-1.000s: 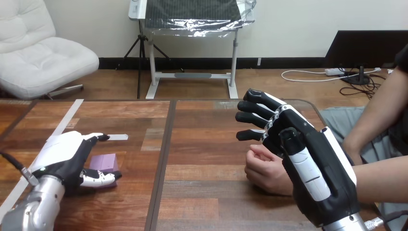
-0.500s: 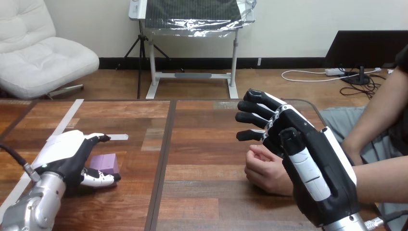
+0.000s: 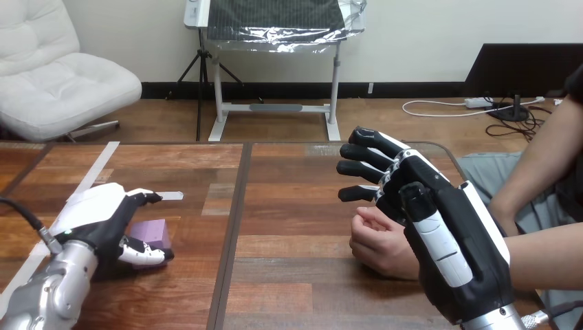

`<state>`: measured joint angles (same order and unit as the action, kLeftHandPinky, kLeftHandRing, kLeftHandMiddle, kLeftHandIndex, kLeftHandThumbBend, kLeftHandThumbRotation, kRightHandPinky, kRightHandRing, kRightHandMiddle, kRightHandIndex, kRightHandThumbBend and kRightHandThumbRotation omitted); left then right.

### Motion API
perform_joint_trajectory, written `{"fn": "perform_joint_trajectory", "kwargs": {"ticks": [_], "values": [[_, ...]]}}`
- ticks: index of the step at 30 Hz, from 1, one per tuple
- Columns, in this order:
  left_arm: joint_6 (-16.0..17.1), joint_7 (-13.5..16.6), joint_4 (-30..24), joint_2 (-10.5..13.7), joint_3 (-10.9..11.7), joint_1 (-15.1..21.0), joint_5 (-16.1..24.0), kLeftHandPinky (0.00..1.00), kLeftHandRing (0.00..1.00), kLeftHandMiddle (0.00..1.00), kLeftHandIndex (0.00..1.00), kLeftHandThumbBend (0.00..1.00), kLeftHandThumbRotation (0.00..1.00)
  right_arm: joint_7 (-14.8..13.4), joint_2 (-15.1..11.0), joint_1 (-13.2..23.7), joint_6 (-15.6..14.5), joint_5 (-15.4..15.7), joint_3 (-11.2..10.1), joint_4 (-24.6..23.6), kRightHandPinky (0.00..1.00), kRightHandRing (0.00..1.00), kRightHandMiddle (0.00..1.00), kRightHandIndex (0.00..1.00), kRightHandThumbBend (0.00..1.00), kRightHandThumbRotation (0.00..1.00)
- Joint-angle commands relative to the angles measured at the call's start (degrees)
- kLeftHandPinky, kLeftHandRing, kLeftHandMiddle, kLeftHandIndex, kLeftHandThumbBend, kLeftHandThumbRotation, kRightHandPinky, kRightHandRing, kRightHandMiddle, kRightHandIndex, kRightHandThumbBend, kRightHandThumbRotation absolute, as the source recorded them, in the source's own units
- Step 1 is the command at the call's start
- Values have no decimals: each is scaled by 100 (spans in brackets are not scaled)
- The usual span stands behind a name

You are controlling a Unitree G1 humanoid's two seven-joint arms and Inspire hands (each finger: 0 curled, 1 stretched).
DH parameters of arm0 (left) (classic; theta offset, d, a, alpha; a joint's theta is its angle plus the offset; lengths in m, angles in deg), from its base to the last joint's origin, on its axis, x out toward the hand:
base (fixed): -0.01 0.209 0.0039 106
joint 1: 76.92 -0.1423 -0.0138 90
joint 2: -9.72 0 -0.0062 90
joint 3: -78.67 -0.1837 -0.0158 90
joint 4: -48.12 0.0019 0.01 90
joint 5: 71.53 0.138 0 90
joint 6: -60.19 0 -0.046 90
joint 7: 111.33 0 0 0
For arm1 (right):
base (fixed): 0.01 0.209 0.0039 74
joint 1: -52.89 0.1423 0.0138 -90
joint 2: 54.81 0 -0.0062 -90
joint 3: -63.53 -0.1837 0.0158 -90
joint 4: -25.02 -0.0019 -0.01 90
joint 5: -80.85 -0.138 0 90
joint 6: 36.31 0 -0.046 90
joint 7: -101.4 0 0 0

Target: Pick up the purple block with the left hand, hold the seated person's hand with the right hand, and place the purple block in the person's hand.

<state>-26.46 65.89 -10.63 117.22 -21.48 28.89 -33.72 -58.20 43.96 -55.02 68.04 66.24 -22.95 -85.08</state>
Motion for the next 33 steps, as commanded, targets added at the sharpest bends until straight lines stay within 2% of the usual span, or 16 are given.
{"fn": "perform_joint_trajectory", "kwargs": {"ticks": [1, 23, 33], "values": [[44, -16, 15, 156, -66, 485, 8, 87, 85, 86, 83, 78, 22, -21, -29, 250, 154, 13, -86, -225, 67, 79, 81, 82, 75, 77], [-77, -160, 179, 119, -142, 678, 0, 81, 80, 81, 79, 81, 13, -31, -31, 244, 153, 16, -77, -249, 67, 79, 81, 82, 74, 77], [-120, -271, 250, 140, -224, 766, 61, 74, 76, 77, 75, 82, 9, -8, -34, 249, 171, -6, -77, -239, 67, 79, 82, 82, 73, 77]]}}
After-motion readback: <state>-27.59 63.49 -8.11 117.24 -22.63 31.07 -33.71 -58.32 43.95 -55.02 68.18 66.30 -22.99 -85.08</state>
